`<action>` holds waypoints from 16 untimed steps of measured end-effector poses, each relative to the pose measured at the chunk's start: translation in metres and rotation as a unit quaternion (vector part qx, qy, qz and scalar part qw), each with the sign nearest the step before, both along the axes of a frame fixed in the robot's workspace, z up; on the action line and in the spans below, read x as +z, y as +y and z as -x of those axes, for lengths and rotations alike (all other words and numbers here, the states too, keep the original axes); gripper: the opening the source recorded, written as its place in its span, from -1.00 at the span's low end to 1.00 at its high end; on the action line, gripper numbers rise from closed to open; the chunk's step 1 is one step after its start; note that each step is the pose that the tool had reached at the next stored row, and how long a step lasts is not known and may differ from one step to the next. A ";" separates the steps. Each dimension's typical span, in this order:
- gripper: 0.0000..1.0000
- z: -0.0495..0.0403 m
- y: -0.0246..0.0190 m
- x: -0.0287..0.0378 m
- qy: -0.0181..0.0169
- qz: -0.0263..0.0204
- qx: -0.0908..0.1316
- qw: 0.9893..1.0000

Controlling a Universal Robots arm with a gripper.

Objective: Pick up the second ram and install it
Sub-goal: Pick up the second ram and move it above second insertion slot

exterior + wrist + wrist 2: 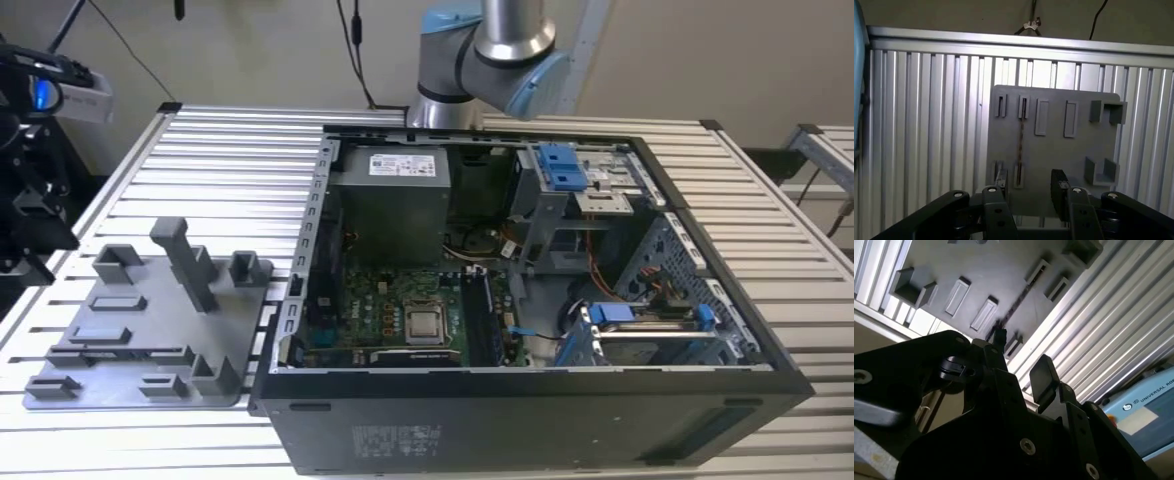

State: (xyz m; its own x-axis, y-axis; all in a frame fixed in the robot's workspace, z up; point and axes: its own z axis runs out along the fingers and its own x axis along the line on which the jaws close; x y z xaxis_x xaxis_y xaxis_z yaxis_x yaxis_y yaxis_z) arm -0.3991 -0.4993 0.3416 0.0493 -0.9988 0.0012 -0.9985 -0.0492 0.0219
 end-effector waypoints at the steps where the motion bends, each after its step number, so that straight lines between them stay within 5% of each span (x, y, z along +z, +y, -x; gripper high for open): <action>1: -0.04 0.0001 0.0001 -0.0019 0.000 0.000 0.000 1.000; 16: -0.04 0.0021 0.0007 -0.0216 0.000 0.000 0.000 1.000</action>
State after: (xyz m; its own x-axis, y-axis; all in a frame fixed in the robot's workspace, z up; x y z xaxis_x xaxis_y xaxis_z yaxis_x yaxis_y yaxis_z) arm -0.4011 -0.4986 0.3200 0.0491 -0.9988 0.0016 -0.9986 -0.0490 0.0219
